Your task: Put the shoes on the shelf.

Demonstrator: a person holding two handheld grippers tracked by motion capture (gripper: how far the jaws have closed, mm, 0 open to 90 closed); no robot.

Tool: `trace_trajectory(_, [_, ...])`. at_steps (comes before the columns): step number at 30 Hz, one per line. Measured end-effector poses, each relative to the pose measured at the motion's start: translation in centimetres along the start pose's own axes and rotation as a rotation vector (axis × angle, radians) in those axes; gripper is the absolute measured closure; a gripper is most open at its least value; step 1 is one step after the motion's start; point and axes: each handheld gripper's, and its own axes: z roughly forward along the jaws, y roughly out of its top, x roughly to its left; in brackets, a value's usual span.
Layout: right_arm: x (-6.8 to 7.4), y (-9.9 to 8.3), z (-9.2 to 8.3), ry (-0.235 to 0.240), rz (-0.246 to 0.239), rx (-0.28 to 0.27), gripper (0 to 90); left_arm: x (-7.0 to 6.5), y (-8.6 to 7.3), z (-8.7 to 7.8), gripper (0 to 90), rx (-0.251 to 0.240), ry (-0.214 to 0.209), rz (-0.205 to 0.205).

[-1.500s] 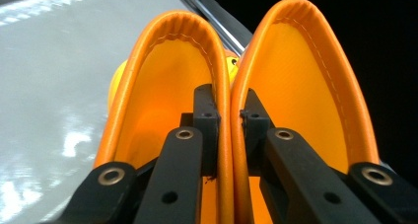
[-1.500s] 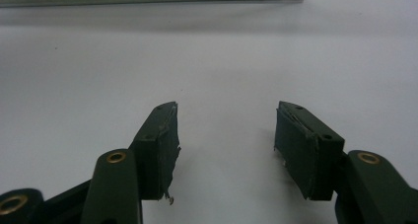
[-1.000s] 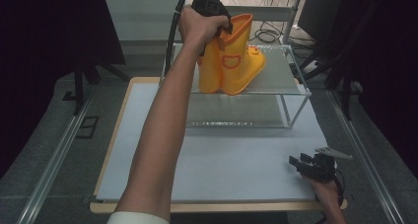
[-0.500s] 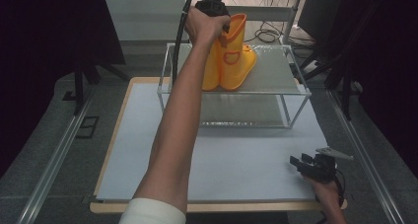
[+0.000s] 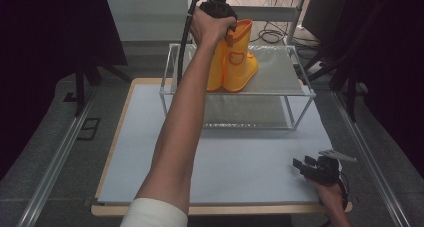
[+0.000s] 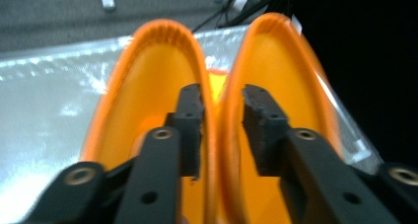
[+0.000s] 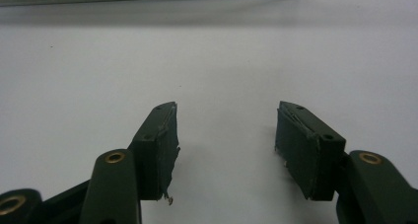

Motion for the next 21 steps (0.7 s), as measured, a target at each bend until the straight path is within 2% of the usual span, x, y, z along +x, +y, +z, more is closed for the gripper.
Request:
trace_trajectory(2, [0.1, 0.0, 0.0, -0.001, -0.003, 0.0, 40.5, 0.2, 0.1, -0.6, 62.8, -0.009, -0.013, 0.005])
trace_trajectory(4, [0.1, 0.0, 0.1, 0.002, -0.003, 0.002, 40.4, 0.4, 0.1, -1.1, 57.7, -0.007, -0.042, 0.011])
trace_trajectory(6, [0.2, 0.0, 0.1, 0.001, -0.002, 0.002, 40.4, 0.4, 0.1, -1.7, 56.4, -0.014, -0.069, 0.016])
trace_trajectory(8, [0.2, 0.0, 0.1, 0.004, 0.0, 0.002, 40.4, 0.5, 0.1, -2.4, 55.7, -0.003, -0.097, 0.045])
trace_trajectory(10, [0.2, 0.0, 0.1, 0.002, -0.002, 0.002, 40.4, 0.7, -0.1, -3.2, 57.1, 0.002, -0.12, 0.076])
trace_trajectory(12, [0.2, 0.0, 0.1, 0.002, -0.002, 0.003, 40.4, 1.0, -0.3, -3.9, 58.4, 0.004, -0.122, 0.089])
trace_trajectory(17, [0.2, 0.0, 0.0, 0.001, -0.007, 0.002, 40.4, 2.6, -0.9, -6.2, 64.6, -0.018, -0.143, 0.091])
trace_trajectory(19, [0.2, 0.0, 0.1, 0.0, -0.008, 0.002, 40.4, 3.3, -1.4, -7.2, 72.5, -0.023, -0.115, 0.091])
trace_trajectory(21, [0.1, 0.0, 0.1, 0.001, -0.009, 0.003, 40.4, 4.0, -1.9, -8.2, 77.3, -0.04, -0.113, 0.087])
